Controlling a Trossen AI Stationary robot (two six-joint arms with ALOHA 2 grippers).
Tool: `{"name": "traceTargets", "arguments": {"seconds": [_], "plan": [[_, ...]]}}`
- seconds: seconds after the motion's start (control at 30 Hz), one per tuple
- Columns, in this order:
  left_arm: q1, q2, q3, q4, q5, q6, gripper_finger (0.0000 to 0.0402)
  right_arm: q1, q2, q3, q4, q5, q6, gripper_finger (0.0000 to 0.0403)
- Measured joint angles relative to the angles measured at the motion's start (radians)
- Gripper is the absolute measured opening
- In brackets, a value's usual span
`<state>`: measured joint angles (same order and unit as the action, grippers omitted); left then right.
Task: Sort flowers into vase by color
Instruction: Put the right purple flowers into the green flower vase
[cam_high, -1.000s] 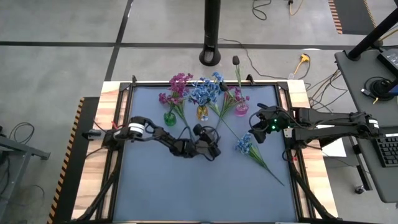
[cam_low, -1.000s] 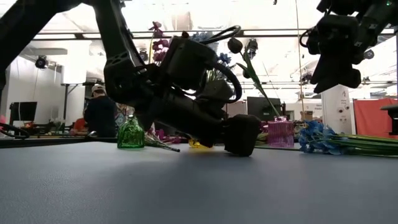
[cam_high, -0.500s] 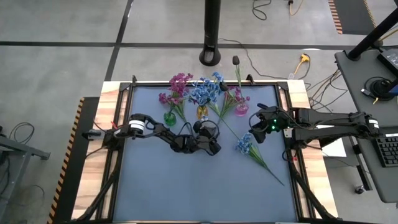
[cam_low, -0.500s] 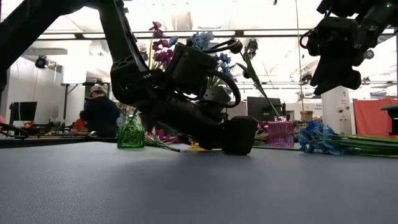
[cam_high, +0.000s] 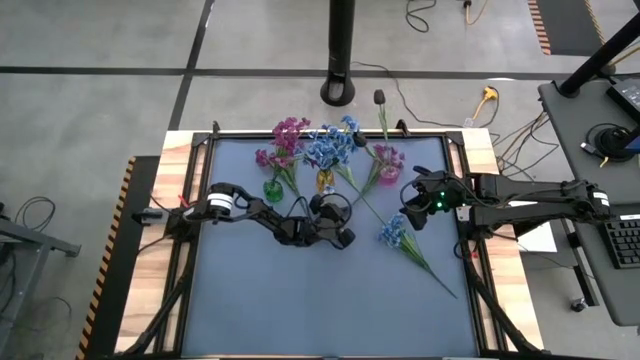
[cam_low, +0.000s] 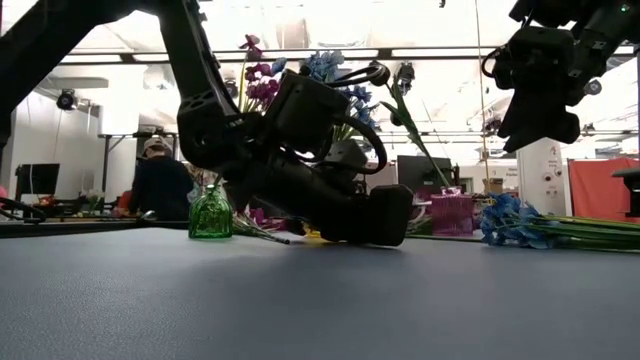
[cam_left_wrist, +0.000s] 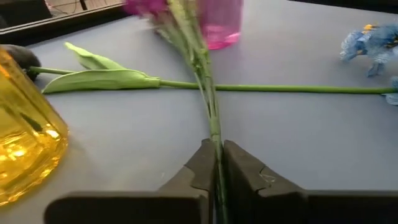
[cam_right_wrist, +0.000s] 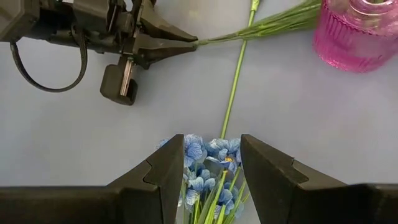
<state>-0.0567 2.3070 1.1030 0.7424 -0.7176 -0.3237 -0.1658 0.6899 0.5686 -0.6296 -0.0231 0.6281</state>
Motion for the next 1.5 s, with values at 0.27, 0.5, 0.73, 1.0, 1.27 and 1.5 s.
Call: {"name": "traceTargets", "arguments": {"seconds": [0.27, 0.5, 0.73, 1.0, 1.27, 1.5], "plan": [[-0.017, -0.013, -0.003, -0.007, -0.091, 0.0, 0.0005, 0.0, 0.0, 0.0, 0.008, 0.0, 0.0, 0.0151], [-0.027, -0.047, -0.004, -0.04, -0.145, 0.0, 0.0005, 0.0, 0.0, 0.0, 0.015, 0.0, 0.0, 0.0151], [-0.039, -0.09, -0.015, -0.137, -0.17, -0.028, 0.0004, 0.0, 0.0, 0.0, 0.014, -0.001, 0.0, 0.0151], [-0.074, -0.211, -0.028, -0.367, -0.26, -0.05, 0.0004, 0.0, -0.001, 0.0, 0.015, -0.003, 0.0, 0.0151], [-0.106, -0.365, -0.028, -0.695, -0.26, -0.142, 0.0004, 0.0, -0.001, 0.0, 0.015, -0.005, 0.0, 0.0151], [-0.165, -0.495, -0.027, -0.844, -0.233, -0.143, 0.0004, 0.0, -0.002, 0.0, 0.015, -0.061, -0.017, 0.0151]]}}
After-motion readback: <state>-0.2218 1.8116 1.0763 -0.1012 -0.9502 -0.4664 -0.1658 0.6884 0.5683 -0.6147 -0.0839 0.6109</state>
